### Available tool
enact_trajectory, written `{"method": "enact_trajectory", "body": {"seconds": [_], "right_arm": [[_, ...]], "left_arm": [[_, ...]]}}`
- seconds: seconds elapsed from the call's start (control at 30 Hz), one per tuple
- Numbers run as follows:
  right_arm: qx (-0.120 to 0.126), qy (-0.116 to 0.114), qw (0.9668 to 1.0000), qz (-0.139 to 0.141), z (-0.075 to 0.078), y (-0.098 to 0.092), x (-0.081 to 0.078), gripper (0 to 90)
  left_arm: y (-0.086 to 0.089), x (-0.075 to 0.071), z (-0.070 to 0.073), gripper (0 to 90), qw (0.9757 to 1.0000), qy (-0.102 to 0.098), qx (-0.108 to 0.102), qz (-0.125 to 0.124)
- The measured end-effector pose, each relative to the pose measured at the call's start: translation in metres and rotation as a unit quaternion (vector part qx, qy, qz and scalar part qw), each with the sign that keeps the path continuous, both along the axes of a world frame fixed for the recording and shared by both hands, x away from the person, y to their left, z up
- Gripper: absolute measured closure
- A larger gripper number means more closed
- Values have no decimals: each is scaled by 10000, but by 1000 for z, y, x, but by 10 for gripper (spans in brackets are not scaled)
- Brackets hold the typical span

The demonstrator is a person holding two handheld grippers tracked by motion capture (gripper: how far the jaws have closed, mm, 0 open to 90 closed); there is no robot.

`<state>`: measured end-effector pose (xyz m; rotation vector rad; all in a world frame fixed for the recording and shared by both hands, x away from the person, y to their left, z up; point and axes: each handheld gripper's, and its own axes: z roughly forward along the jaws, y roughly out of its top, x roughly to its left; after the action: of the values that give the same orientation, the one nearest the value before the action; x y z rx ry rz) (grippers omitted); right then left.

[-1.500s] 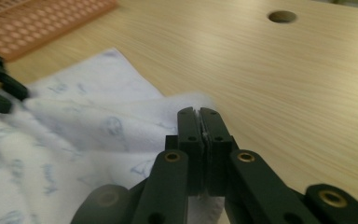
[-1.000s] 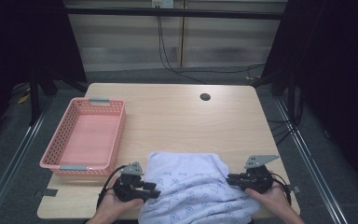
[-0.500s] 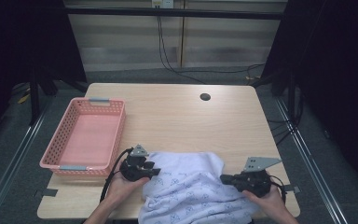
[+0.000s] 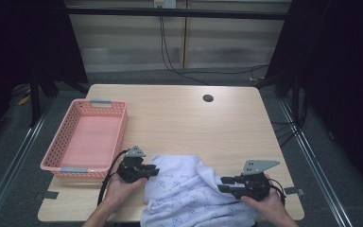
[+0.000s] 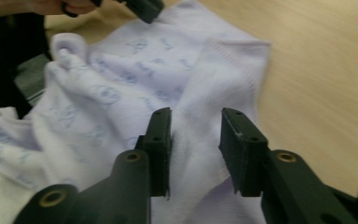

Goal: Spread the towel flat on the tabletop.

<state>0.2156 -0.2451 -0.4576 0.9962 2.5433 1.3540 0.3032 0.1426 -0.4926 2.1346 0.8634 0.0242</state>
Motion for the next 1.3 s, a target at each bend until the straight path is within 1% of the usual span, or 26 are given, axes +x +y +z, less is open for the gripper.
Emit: {"method": "enact_trajectory", "body": {"seconds": [0.03, 0.1, 0.17, 0.23, 0.3, 0.37, 0.4, 0.43, 0.53, 0.57, 0.6, 0.63, 0.7, 0.77, 0.83, 0.9, 0.93, 0.97, 1.0, 1.07, 1.1, 1.17, 1.2, 1.23, 1.27, 1.3], "right_arm": [[-56, 29, 9999, -89, 0, -1, 4, 582], [-89, 132, 9997, -160, -3, -3, 17, 549], [-3, 311, 9994, -142, -10, -4, 31, 504], [-61, 452, 9989, -112, -18, -1, 40, 477], [-292, 512, 9982, -83, -26, 8, 44, 444], [-362, 595, 9976, -11, -31, 14, 45, 432], [-461, 594, 9972, -36, -34, 16, 46, 419], [-491, 582, 9971, -56, -35, 18, 46, 422], [-479, 474, 9977, 6, -35, 19, 45, 501], [-471, 523, 9975, 26, -35, 19, 44, 596], [-435, 493, 9977, 148, -36, 20, 43, 671], [-464, 386, 9981, 115, -34, 21, 41, 718], [-346, 296, 9989, 91, -30, 19, 41, 741], [-171, 215, 9996, -117, -24, 13, 42, 718], [43, 114, 9995, -293, -17, 4, 44, 769], [274, 55, 9984, -497, -10, -9, 47, 768], [351, -12, 9973, -640, -6, -15, 48, 790], [380, -95, 9957, -839, -2, -22, 50, 794], [421, -118, 9951, -892, 1, -26, 51, 798], [476, -218, 9921, -1142, 6, -38, 54, 799], [448, -283, 9903, -1281, 10, -46, 57, 811], [496, -286, 9870, -1500, 13, -62, 63, 839], [430, -313, 9865, -1550, 13, -66, 64, 848], [364, -334, 9860, -1592, 13, -71, 65, 854], [416, -258, 9866, -1556, 11, -74, 65, 856], [375, -234, 9861, -1603, 9, -76, 65, 858]], "left_arm": [[0, 0, -1, 709, 10000, 12, -7, 21], [-1, 1, -2, 701, 9999, 5, 137, 28], [-1, 1, -4, 689, 9999, 39, 137, -17], [-2, 0, -5, 679, 9999, 23, 168, -33], [-2, 0, -6, 673, 9999, 26, 141, -40], [-1, 0, -6, 674, 9999, 45, 101, -38], [-1, 1, -6, 674, 9999, 49, 87, -40], [0, 1, -6, 674, 9999, 53, 80, -39], [0, 1, -7, 668, 9999, 45, 87, -63], [1, 1, -7, 667, 9999, 69, 65, -67], [1, 2, -7, 668, 9999, 92, 25, -62], [1, 2, -7, 669, 9999, 95, 0, -61], [1, 2, -7, 670, 9999, 69, 32, -72], [1, 2, -7, 672, 9999, 35, 64, -94], [2, 3, -8, 672, 9999, 78, 15, -108], [2, 5, -8, 685, 9999, 93, 13, -110], [1, 6, -8, 689, 9999, 83, -16, -88], [1, 7, -8, 690, 9999, 65, 9, -86], [0, 8, -8, 697, 9999, 44, 44, -88], [-1, 8, -8, 700, 9999, 24, 48, -97], [-1, 8, -8, 707, 10000, 33, 48, -78], [0, 9, -8, 706, 9999, 79, 20, -74], [0, 10, -8, 704, 9999, 109, -20, -62], [-1, 10, -8, 690, 9999, 80, -20, -86], [-3, 10, -7, 674, 10000, -49, 10, -48], [-5, 11, -5, 648, 9999, -120, -26, -44]]}}
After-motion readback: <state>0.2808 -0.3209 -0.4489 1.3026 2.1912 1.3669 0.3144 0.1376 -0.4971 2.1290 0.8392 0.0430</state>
